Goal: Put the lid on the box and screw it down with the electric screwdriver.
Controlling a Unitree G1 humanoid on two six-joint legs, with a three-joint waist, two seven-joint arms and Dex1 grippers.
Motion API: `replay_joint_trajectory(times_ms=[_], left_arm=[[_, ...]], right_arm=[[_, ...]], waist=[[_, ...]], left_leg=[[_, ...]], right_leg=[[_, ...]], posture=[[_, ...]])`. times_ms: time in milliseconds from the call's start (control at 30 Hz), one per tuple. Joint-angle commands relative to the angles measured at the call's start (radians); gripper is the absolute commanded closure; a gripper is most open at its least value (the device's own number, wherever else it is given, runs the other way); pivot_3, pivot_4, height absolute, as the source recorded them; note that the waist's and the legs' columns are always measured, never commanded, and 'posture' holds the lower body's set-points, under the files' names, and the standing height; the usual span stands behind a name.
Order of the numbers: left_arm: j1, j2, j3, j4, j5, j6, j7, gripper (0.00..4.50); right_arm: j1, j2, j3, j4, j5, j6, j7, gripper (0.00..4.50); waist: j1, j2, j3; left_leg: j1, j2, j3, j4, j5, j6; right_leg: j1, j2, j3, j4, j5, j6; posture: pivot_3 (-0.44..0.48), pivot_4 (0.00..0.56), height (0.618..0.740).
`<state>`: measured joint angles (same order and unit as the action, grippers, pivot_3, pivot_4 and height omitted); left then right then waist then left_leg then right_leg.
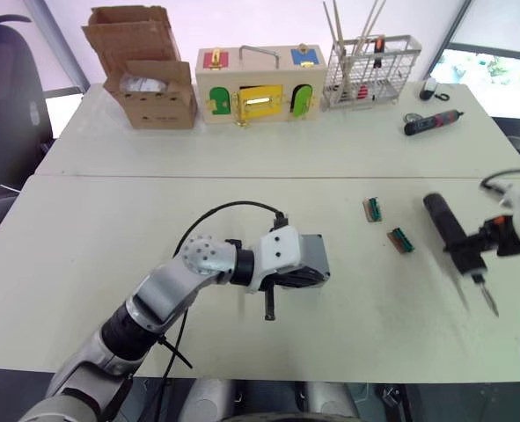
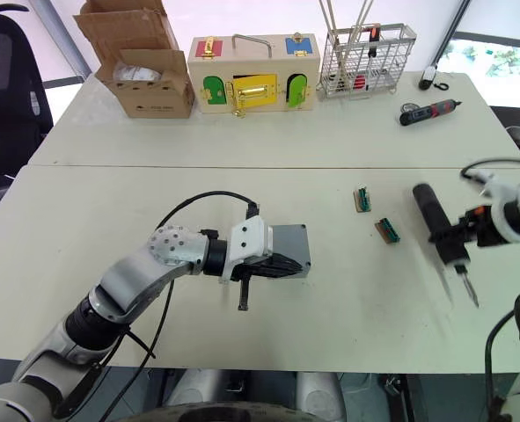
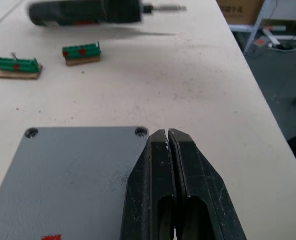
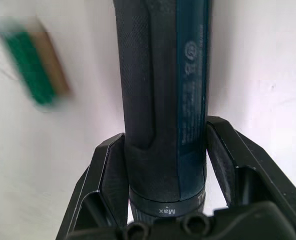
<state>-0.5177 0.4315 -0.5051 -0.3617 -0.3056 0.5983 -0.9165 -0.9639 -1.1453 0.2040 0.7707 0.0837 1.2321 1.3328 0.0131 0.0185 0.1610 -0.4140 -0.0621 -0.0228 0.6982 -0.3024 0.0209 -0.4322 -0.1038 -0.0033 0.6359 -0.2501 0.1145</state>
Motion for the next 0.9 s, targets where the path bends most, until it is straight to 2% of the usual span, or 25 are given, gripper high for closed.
replay_joint_trajectory(times_ms=[33,133,200,267,333,400,467,533,600,633,767,900], left_arm=[[-0.038,0.004,0.025,0.026,0.006,-0.052,-0.039,4.50],[-0.070,0.010,0.052,0.072,-0.008,-0.068,-0.080,4.50],[-0.095,0.010,0.070,0.103,-0.027,-0.069,-0.112,4.50],[-0.117,0.014,0.080,0.133,-0.033,-0.076,-0.146,4.50],[-0.138,0.020,0.084,0.164,-0.028,-0.091,-0.179,4.50],[-0.156,0.018,0.089,0.189,-0.024,-0.098,-0.196,4.50],[-0.170,0.026,0.093,0.205,-0.017,-0.107,-0.215,4.50],[-0.177,0.035,0.098,0.203,-0.018,-0.101,-0.228,4.50],[-0.178,0.052,0.103,0.199,-0.019,-0.100,-0.244,4.50],[-0.176,0.067,0.105,0.192,-0.016,-0.097,-0.253,4.50],[-0.176,0.102,0.107,0.177,0.007,-0.092,-0.246,4.50],[-0.180,0.089,0.098,0.195,0.044,-0.105,-0.214,4.50]], right_arm=[[-0.017,-0.068,-0.307,-0.175,0.101,0.234,-0.091,2.52],[0.122,-0.010,-0.630,-0.407,0.179,0.375,-0.200,2.52],[0.215,0.096,-0.878,-0.564,0.324,0.382,-0.308,2.52],[0.242,0.301,-1.113,-0.788,0.470,0.382,-0.478,2.52],[0.201,0.559,-1.290,-1.038,0.601,0.382,-0.669,2.52],[0.169,0.769,-1.385,-1.245,0.714,0.382,-0.827,2.52],[0.129,0.973,-1.422,-1.459,0.750,0.382,-0.923,2.52],[0.116,1.107,-1.405,-1.602,0.747,0.355,-1.008,2.52],[0.130,1.182,-1.352,-1.671,0.758,0.302,-1.070,2.52],[0.158,1.191,-1.285,-1.703,0.737,0.244,-1.092,2.52],[0.356,1.047,-0.922,-1.761,0.560,0.002,-1.107,2.52],[0.513,1.021,-0.751,-1.746,0.503,-0.178,-1.103,2.52]], waist=[[0.004,0.001,0.000],[0.022,0.001,-0.001],[0.028,-0.001,-0.001],[0.024,-0.003,0.000],[0.019,-0.002,-0.001],[0.020,0.001,-0.001],[0.024,0.001,-0.001],[0.023,0.001,-0.001],[0.023,0.001,-0.001],[0.023,0.001,-0.001],[0.022,0.001,-0.001],[-0.002,0.000,-0.001]], left_leg=[[-0.002,0.000,0.000,-0.001,0.000,-0.001],[-0.010,0.002,-0.004,0.000,0.002,-0.003],[-0.011,0.002,-0.004,0.002,0.002,-0.003],[-0.011,0.001,-0.003,0.003,0.002,-0.003],[-0.010,0.001,-0.002,0.005,0.003,-0.003],[-0.008,0.001,-0.002,0.004,0.004,-0.005],[-0.008,0.001,-0.003,0.002,0.005,-0.007],[-0.009,0.001,-0.004,0.001,0.005,-0.008],[-0.009,0.001,-0.004,0.002,0.005,-0.008],[-0.009,0.000,-0.004,0.002,0.005,-0.007],[-0.009,-0.005,-0.004,0.002,0.005,-0.005],[-0.009,-0.007,-0.004,0.002,0.005,-0.003]], right_leg=[[-0.002,0.000,0.000,0.001,0.000,0.000],[-0.009,0.002,-0.003,0.003,0.000,0.000],[-0.010,0.001,-0.002,0.006,0.000,0.000],[-0.010,0.001,-0.001,0.010,0.000,0.000],[-0.010,0.000,0.000,0.012,0.000,0.000],[-0.012,0.001,0.001,0.016,0.000,0.000],[-0.014,0.002,0.000,0.018,0.000,0.000],[-0.015,0.002,0.000,0.020,0.000,0.000],[-0.016,0.004,0.000,0.026,0.000,0.000],[-0.016,0.003,0.000,0.026,0.000,0.000],[-0.016,0.001,0.000,0.026,0.000,0.000],[-0.015,0.001,0.000,0.026,-0.001,0.000]], posture=[[0.000,0.150,0.694],[0.000,0.150,0.694],[0.000,0.150,0.694],[0.000,0.150,0.694],[0.000,0.150,0.694],[0.000,0.150,0.694],[0.000,0.150,0.694],[0.000,0.150,0.694],[0.000,0.150,0.694],[0.000,0.150,0.694],[0.000,0.150,0.694],[0.000,0.150,0.694]])
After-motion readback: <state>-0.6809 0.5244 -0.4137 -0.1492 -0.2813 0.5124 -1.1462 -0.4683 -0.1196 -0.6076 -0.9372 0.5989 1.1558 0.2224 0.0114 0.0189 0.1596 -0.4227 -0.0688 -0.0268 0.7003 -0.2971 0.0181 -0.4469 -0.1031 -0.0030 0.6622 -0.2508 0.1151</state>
